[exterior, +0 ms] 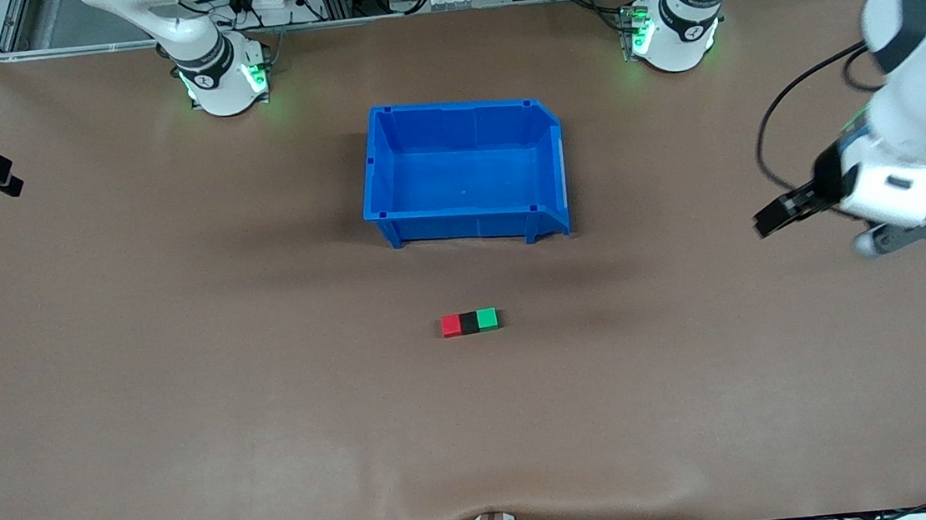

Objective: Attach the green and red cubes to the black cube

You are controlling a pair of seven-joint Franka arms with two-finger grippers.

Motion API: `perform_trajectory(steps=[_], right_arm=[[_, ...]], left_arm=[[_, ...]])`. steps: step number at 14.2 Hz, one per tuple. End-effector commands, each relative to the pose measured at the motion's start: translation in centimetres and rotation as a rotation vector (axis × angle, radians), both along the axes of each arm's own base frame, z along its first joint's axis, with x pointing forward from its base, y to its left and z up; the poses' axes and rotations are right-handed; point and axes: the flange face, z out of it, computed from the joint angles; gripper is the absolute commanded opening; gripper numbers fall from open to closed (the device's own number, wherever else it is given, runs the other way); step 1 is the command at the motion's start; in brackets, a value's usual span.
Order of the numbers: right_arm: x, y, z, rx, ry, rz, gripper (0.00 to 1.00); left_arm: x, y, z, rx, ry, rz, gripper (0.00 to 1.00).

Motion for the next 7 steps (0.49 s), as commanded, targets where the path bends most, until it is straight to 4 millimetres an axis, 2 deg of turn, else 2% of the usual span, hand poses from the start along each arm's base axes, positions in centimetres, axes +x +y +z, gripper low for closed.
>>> perform_trajectory(steps=[1,3,7], right_arm=[[0.2,0.4,0.6,0.021,-0.004,0.012,1.0],[0.5,0.6,0.9,0.034,-0.038,0.014,1.0],[0.6,0.8,1.0,0.048,-0.044,0.016,1.0]], left_arm=[[-2.7,2.6,2.3,-0.032,0.063,-0.191,1.0],[-3.8,3.1,3.1,-0.029,0.102,-0.301,1.0],[-3.4,3.0,6.1,-0.033,0.043,-0.307,1.0]])
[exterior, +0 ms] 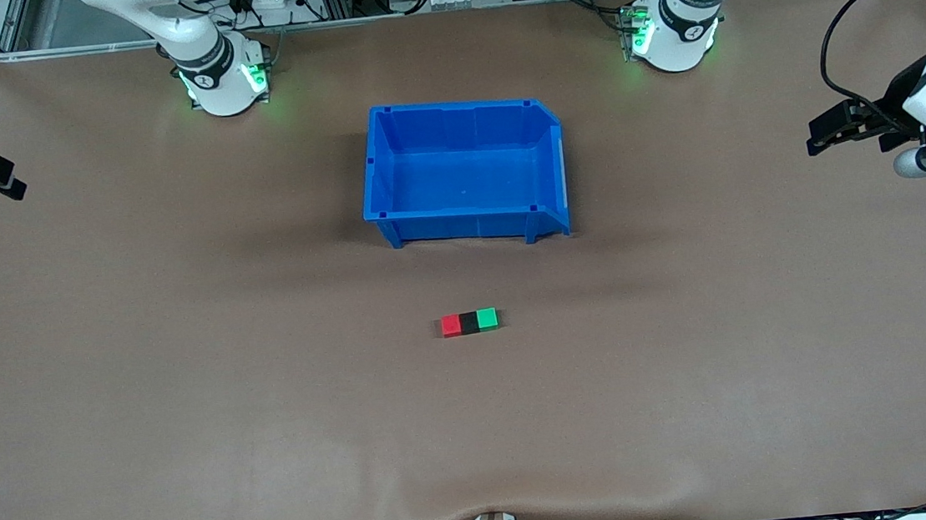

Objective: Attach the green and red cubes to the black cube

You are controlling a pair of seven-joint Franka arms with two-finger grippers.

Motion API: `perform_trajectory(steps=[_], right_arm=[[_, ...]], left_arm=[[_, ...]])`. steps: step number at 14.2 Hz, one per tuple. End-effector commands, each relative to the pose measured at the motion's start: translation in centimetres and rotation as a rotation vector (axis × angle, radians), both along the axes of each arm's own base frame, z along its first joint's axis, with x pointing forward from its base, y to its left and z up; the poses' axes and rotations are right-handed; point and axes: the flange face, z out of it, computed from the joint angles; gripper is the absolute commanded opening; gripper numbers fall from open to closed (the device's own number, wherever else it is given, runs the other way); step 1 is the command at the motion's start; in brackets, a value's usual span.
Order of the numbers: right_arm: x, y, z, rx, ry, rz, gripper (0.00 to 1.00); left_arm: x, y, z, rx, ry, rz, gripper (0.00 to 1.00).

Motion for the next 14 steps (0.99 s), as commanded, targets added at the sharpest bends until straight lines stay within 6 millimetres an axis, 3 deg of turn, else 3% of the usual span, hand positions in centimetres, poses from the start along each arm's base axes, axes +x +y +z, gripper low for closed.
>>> perform_trajectory(steps=[1,14], right_arm=[[0.3,0.4,0.5,0.018,-0.01,0.012,1.0],[0.2,1.2,0.7,-0.001,-0.015,0.074,1.0]], left_arm=[[-0.2,-0.2,1.7,-0.013,-0.002,-0.016,1.0],[-1.3,-1.5,2.6,0.047,0.025,-0.054,1.0]])
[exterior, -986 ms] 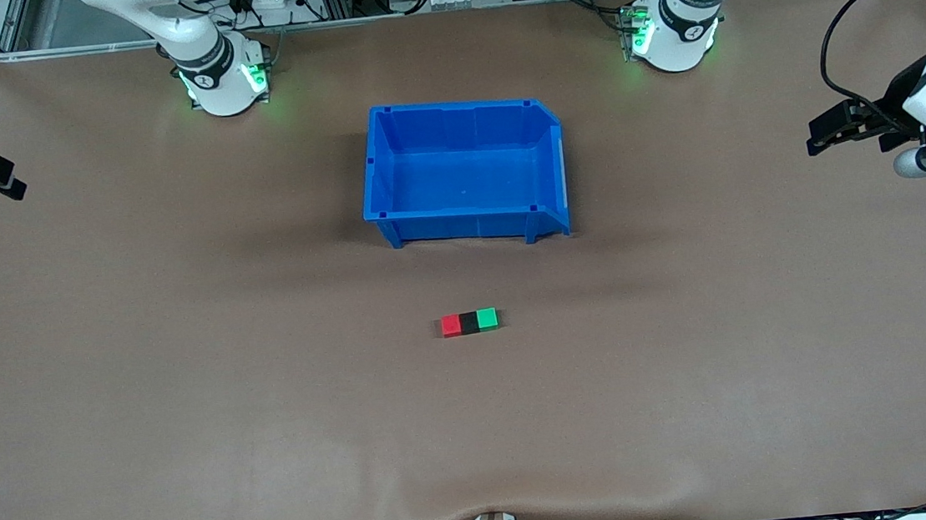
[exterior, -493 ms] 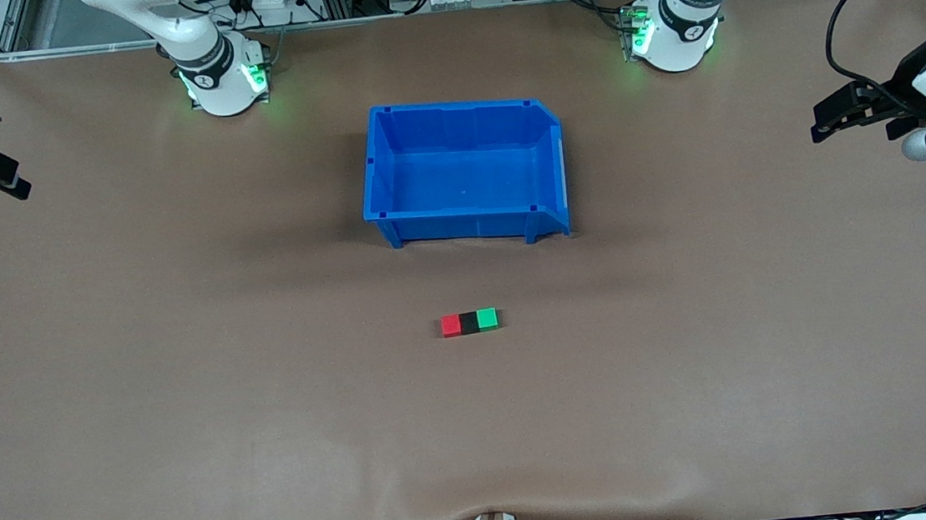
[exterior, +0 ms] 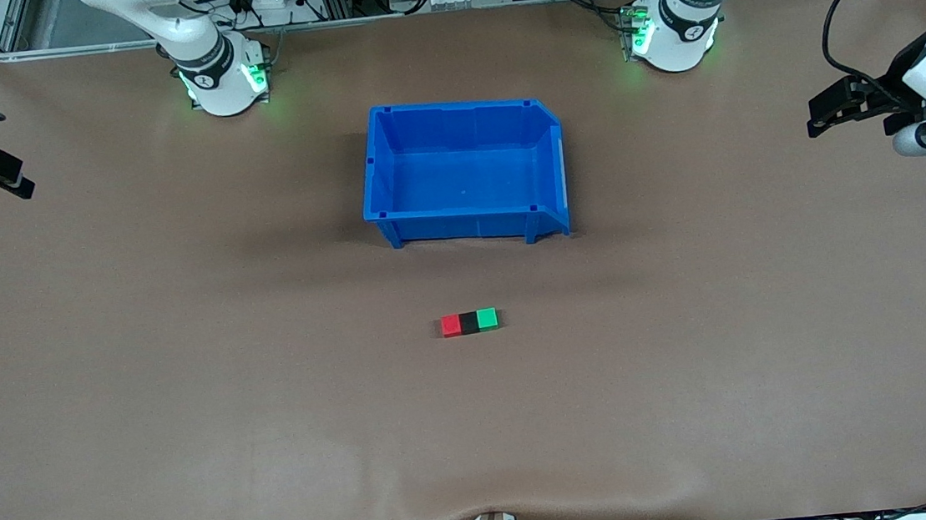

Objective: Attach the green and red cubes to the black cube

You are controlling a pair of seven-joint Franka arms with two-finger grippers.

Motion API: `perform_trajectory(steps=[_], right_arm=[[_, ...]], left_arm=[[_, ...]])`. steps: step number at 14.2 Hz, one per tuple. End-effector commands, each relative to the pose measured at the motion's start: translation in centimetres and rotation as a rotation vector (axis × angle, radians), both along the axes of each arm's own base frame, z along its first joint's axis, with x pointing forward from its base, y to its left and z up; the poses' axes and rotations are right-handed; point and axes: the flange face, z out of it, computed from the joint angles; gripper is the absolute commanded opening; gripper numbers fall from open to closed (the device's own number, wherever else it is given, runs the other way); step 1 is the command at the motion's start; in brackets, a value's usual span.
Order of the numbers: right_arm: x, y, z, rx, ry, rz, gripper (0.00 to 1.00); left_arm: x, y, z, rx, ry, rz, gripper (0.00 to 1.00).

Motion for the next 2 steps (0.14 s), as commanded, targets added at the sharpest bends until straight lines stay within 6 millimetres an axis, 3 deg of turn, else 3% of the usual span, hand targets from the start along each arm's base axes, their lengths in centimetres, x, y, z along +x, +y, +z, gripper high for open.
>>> perform_trajectory(steps=[1,2], right_arm=[[0.23,-0.06,0.62,-0.019,-0.015,0.066,1.0],[0.25,-0.04,0.64,-0.023,-0.016,0.093,1.0]], left_arm=[[-0.39,-0.2,0.71,0.023,0.002,-0.025,1.0],[-0.39,-0.2,0.71,0.023,0.002,-0.025,1.0]])
